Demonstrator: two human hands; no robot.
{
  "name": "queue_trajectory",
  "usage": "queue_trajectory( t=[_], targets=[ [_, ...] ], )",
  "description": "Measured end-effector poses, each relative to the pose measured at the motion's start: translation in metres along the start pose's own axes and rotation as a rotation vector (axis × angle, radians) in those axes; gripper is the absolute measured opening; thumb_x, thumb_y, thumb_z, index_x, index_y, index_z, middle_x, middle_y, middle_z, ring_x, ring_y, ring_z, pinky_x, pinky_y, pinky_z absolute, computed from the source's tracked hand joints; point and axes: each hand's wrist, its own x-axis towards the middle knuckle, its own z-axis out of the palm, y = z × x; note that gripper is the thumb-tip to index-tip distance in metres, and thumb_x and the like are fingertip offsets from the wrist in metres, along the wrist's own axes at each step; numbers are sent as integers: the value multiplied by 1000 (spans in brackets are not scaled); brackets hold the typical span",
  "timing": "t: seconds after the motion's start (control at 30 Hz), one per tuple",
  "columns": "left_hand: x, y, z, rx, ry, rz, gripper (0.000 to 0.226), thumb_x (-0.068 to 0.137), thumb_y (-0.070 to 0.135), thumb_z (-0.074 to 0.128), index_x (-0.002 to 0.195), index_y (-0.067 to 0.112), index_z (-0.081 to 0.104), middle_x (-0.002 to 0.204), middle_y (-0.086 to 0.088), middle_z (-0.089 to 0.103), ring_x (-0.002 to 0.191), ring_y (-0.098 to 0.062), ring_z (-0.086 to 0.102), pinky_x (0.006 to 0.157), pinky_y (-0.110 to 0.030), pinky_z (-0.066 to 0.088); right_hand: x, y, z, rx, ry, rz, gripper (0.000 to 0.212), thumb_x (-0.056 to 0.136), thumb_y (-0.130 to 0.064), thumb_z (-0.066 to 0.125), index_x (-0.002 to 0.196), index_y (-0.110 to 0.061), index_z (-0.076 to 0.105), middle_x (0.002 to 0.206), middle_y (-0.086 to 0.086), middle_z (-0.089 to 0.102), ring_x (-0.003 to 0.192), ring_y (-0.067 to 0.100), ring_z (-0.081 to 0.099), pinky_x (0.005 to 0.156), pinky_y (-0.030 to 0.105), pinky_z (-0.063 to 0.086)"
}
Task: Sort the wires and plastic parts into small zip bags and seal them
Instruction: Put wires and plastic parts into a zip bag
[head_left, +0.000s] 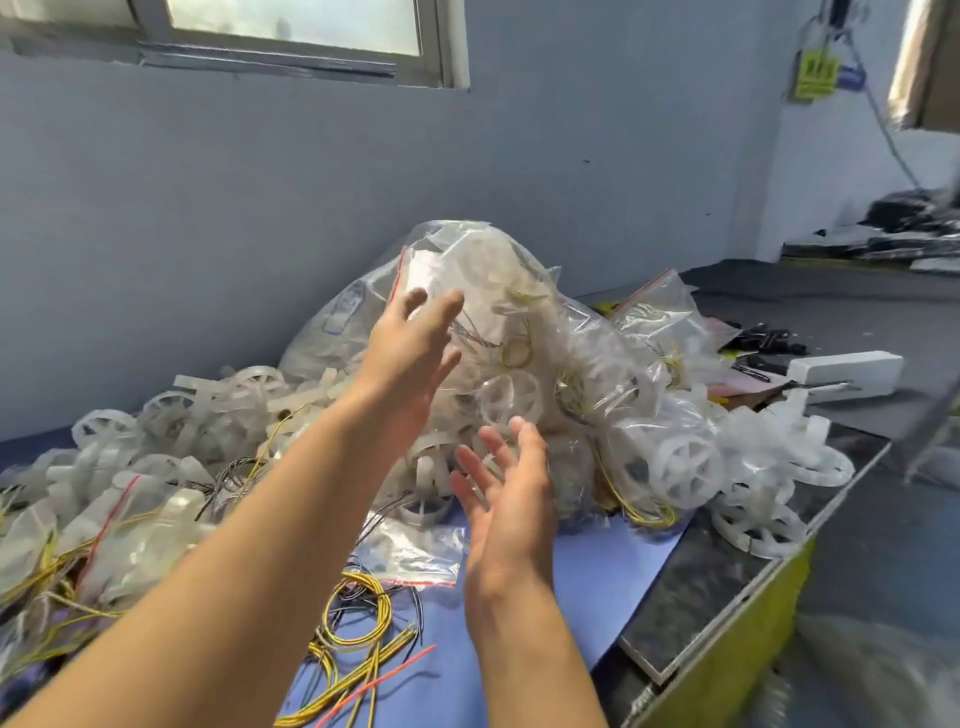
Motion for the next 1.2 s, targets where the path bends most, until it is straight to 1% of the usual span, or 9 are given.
queue_trajectory(
  t=[0.13,0.37,0.5,0.57,0.7,0.77,0.9,1.07,1.2],
  targets=[
    [-70,-29,-64,14,91,32,33,89,26,67,121,25,57,111,-3,68,103,-15,68,77,-29,58,-14,14,15,-12,-65,62,15,101,-30,46,108,-32,60,108,-3,69,88,14,69,82,31,53],
    [-144,-30,-172,-41,458,22,18,96,15,56,109,24,64,88,3,73,84,-16,71,72,-33,52,-66,64,66,-291,-332,108,21,99,-23,48,116,-32,57,107,-8,65,86,8,64,76,22,49],
    [-163,-22,-212,-17,592,30,20,97,11,51,103,26,62,81,6,71,73,-13,68,68,-31,52,-93,98,89,-476,-472,59,24,99,-24,49,119,-34,56,107,-8,65,94,18,66,86,36,53],
    [-176,-17,-236,71,677,44,20,97,10,51,104,26,60,82,5,71,70,-11,68,63,-28,53,-112,119,102,-584,-561,34,25,97,-22,49,119,-33,56,107,-7,65,95,18,65,90,37,52],
    [-210,-8,-292,241,835,47,17,97,11,53,106,25,57,95,-4,65,77,-18,66,62,-30,52,-148,160,119,-724,-752,23,27,95,-19,48,117,-33,56,100,-11,65,89,3,61,83,23,49],
    [-229,-5,-321,353,908,52,17,96,11,53,106,24,56,95,-5,64,77,-19,65,65,-33,53,-164,179,124,-831,-809,-17,27,96,-18,48,118,-31,56,103,-11,64,92,4,59,86,25,47],
    [-266,-2,-377,561,1068,-3,21,93,9,52,111,20,54,100,-10,64,92,-33,63,87,-51,52,-192,213,131,-1020,-936,-82,27,97,-19,46,121,-28,54,113,-6,60,92,9,58,85,28,47],
    [-303,0,-425,633,1199,-104,24,90,6,53,114,12,56,86,7,58,95,-27,60,82,-31,41,-217,251,132,-1302,-1132,-298,34,98,-25,43,132,-23,49,128,-1,54,116,20,53,99,38,42],
    [-321,3,-444,747,1258,-160,27,89,5,52,115,10,59,105,-10,65,104,-31,59,91,-37,44,-230,273,136,-1544,-1157,-450,38,98,-36,41,135,-29,42,131,0,48,118,25,51,96,39,43]
  ],
)
